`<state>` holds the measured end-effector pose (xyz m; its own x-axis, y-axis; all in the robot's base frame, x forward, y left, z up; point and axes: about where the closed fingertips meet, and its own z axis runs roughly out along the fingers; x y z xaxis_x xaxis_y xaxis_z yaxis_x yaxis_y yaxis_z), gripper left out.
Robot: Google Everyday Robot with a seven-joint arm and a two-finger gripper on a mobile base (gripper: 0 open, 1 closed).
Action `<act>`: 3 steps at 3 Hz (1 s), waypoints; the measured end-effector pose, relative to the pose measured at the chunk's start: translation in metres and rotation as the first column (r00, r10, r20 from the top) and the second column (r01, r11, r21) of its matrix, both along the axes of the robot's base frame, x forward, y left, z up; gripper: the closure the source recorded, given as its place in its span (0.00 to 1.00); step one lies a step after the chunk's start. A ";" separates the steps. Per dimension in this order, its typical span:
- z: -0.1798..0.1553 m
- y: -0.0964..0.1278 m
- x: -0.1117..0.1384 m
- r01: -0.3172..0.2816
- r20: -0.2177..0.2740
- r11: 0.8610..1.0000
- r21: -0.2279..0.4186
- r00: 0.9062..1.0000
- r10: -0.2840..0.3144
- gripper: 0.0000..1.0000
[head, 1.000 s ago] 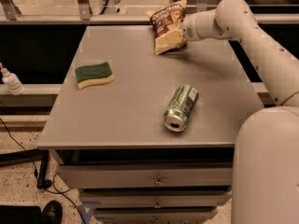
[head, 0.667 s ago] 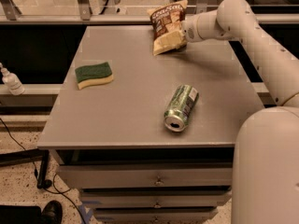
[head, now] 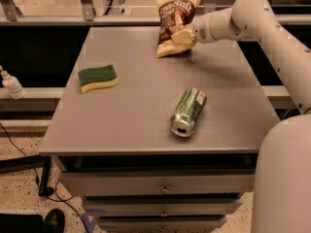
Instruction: Pick brown chip bag
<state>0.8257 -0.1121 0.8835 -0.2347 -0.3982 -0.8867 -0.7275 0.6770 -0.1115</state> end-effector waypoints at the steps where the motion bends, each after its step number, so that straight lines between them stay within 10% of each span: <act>1: 0.032 0.001 -0.019 -0.029 0.044 0.999 0.015 0.999 0.029 1.00; 3: 0.126 -0.002 -0.063 -0.117 0.210 0.986 0.116 0.973 0.091 1.00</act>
Offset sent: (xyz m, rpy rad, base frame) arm -0.0737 -0.0085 0.1428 0.1079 -0.2324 0.0984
